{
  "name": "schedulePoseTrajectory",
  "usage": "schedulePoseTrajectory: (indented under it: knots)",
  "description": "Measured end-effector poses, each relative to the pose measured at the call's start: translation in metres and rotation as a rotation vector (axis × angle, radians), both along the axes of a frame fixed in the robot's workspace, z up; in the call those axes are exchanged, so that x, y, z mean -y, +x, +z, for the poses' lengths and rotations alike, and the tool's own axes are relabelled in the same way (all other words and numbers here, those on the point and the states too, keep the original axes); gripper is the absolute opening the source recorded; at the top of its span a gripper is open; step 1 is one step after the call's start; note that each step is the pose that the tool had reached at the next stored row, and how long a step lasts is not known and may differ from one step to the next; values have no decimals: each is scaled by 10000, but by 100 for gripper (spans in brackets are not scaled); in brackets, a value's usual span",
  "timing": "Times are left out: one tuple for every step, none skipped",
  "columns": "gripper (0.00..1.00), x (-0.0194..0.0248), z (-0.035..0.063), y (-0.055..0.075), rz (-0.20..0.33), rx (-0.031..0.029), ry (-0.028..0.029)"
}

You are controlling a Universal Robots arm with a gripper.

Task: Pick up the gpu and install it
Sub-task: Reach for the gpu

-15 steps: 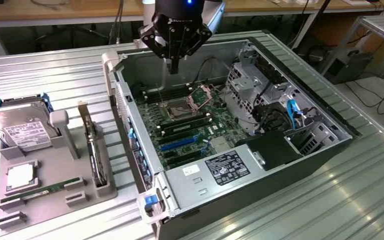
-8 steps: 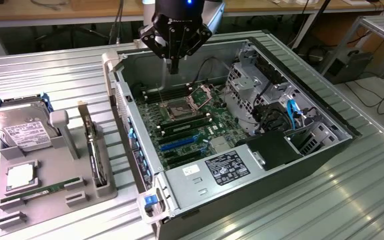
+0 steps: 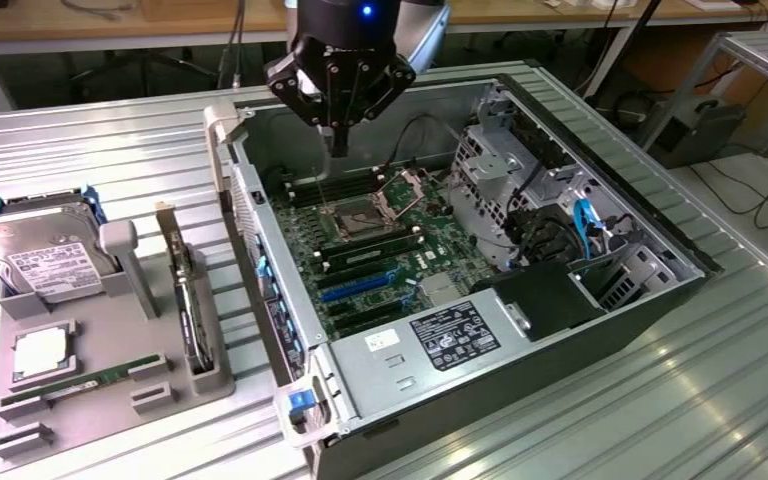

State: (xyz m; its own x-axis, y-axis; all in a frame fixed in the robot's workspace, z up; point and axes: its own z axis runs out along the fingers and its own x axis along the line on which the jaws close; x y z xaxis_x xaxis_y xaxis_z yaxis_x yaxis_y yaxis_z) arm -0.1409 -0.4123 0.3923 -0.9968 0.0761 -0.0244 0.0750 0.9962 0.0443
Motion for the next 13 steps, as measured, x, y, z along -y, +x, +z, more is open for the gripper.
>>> schedulePoseTrajectory:
  knots:
    - [11,15,-4,-40,-1,-1,0]
    - [11,27,-8,-77,-2,-1,0]
    - [11,38,-14,-120,-1,0,1]
    - [11,47,-20,-162,-1,1,1]
    - [11,55,-27,-207,1,1,1]
    - [11,61,-32,-252,-2,-1,0]
    - [11,76,-48,-342,-2,0,1]
    - [11,92,-62,-434,0,0,0]
    - [11,98,-69,-475,-2,0,0]
    - [11,106,-77,-521,-2,0,1]
    - [11,114,-85,-569,-1,0,1]
    - [11,122,-93,-618,1,0,0]
    - [11,137,-107,-711,-2,0,0]
